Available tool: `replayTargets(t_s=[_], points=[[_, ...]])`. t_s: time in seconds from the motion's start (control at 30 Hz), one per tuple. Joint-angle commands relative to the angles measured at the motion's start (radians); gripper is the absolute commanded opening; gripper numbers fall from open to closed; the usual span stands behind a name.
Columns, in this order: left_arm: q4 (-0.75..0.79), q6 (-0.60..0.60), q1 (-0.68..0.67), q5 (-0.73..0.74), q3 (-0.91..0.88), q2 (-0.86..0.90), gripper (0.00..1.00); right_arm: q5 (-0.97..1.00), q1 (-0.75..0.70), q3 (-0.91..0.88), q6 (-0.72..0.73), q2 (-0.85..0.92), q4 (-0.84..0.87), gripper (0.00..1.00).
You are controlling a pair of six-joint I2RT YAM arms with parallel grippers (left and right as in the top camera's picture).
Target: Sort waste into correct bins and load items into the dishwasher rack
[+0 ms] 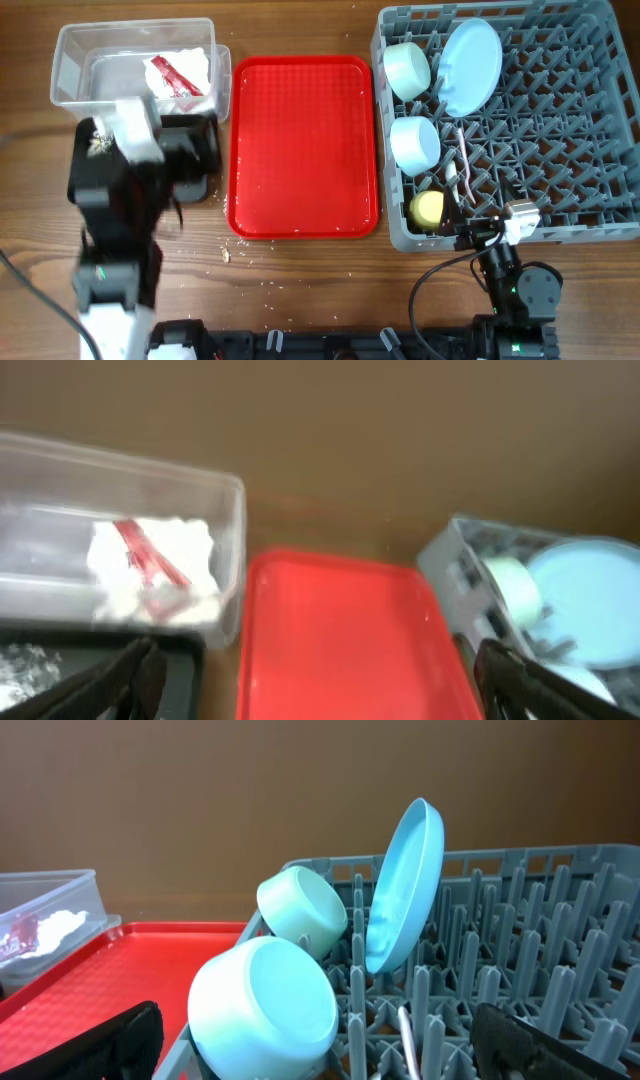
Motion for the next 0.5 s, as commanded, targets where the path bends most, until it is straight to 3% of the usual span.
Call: replayTargets(t_s=[0.0,0.07,0.2,0.33,0.47], points=[[0.161,0.009,-0.003,0.044,-0.26,-0.233,1.0,-0.013,-0.006,-0.001,-0.006,-0.002,0.003,1.0],[0.252,0.021,-0.003,0.043,-0.411,-0.404,1.0,-0.013,-0.006,-0.001,-0.006,-0.002,0.002,1.0],[0.266,0.027,-0.003,0.009,-0.586,-0.66,1.0,-0.013,-0.006,-0.001,-0.007,-0.002,0.003,1.0],[0.201,0.027,-0.003,0.006,-0.677,-0.78,1.0,-0.013,-0.006,-0.001,-0.007,-0.002,0.003,1.0],[0.114,0.026,-0.001,0.007,-0.677,-0.779,1.0,-0.013,-0.006,-0.001,-0.007,-0.002,0.003,1.0]])
